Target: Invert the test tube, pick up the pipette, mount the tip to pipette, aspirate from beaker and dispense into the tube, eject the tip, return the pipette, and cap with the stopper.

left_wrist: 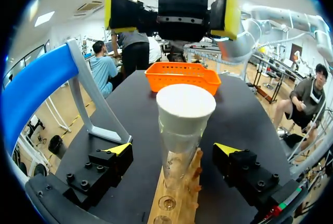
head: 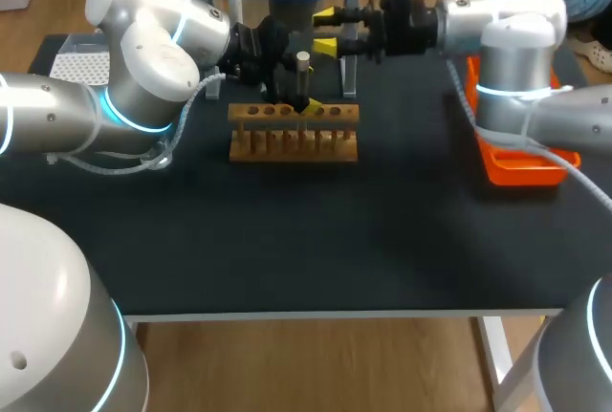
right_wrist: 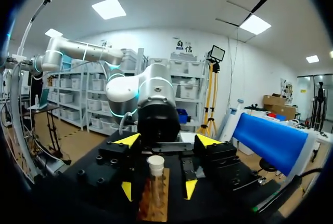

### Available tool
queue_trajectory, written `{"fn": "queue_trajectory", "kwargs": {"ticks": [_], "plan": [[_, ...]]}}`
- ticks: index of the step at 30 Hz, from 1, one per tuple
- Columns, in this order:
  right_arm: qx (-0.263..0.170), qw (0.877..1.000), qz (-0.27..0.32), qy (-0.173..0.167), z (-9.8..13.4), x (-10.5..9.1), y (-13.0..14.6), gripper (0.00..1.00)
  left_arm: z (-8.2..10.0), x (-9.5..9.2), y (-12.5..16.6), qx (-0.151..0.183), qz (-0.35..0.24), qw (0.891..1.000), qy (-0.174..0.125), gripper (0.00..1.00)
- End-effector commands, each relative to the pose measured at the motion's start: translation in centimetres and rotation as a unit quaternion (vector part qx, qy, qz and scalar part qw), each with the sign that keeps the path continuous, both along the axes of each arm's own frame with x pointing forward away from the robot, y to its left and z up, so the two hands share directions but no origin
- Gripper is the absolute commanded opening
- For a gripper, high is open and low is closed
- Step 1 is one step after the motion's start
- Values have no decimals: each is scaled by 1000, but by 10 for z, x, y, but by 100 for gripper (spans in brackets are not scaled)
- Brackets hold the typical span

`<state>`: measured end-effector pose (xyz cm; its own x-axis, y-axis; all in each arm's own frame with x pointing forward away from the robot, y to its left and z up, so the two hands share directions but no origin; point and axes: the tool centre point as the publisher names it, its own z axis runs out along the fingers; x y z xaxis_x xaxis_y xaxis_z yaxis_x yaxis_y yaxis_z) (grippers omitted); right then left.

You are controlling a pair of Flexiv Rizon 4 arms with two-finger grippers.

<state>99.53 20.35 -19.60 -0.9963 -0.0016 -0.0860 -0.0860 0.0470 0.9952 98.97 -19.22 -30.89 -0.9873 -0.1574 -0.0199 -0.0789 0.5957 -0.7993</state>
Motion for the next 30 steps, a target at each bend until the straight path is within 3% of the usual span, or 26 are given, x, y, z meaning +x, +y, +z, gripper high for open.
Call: {"fn": "queue_trajectory", "kwargs": {"ticks": [1,6,9,25,30], "plan": [[-28,999,-21,-9,7,-10,-28,100,0,1,0,0,-1,1000,1,100],[-70,996,-49,-24,-12,-9,-60,100,0,1,0,0,-1,1000,1,100],[-118,989,-76,-49,-31,-11,-77,100,0,1,0,0,-1,1000,1,100],[-118,989,-76,-49,-31,-11,-77,100,0,1,0,0,-1,1000,1,100],[-118,989,-76,-49,-31,-11,-77,100,3,-3,-3,18,1,1000,0,100]]}}
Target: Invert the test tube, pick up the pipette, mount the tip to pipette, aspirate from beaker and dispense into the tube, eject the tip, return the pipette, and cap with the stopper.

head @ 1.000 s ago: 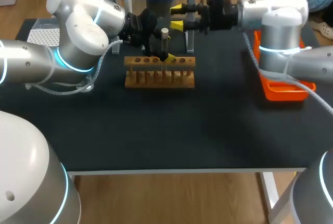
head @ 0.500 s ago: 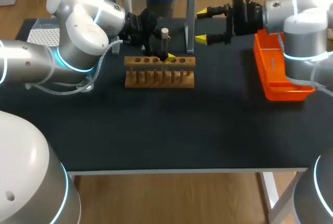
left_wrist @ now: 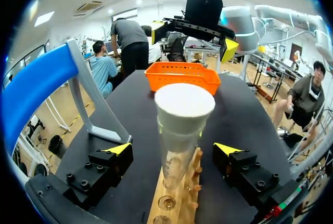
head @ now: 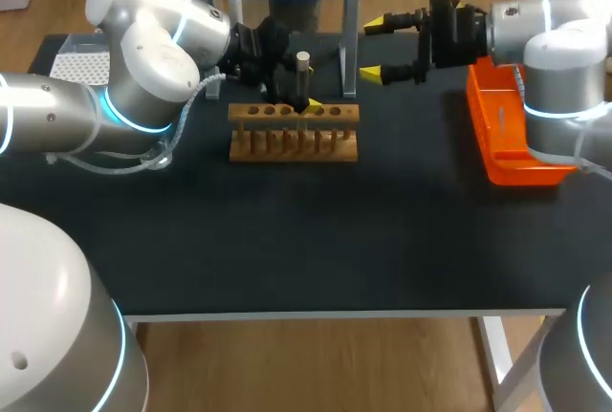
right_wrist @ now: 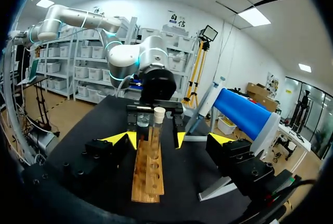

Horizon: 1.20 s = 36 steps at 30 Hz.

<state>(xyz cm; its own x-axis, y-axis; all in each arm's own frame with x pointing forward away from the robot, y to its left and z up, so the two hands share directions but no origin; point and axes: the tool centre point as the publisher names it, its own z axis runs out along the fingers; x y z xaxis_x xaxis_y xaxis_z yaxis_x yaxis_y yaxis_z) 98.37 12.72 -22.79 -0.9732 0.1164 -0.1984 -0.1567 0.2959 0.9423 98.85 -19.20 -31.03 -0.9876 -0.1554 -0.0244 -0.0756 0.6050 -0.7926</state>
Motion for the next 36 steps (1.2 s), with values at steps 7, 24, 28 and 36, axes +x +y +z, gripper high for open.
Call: {"fn": "queue_trajectory", "kwargs": {"ticks": [7,24,28,36], "plan": [[-1,1000,0,0,0,0,0,100,8,-6,-5,29,6,1000,0,100],[-1,1000,0,0,0,0,0,100,6,-19,8,41,39,998,4,100],[-1,1000,0,0,0,0,0,100,8,-24,13,40,49,998,3,100],[-1,1000,0,0,0,0,0,100,10,-34,29,48,74,996,0,100]]}}
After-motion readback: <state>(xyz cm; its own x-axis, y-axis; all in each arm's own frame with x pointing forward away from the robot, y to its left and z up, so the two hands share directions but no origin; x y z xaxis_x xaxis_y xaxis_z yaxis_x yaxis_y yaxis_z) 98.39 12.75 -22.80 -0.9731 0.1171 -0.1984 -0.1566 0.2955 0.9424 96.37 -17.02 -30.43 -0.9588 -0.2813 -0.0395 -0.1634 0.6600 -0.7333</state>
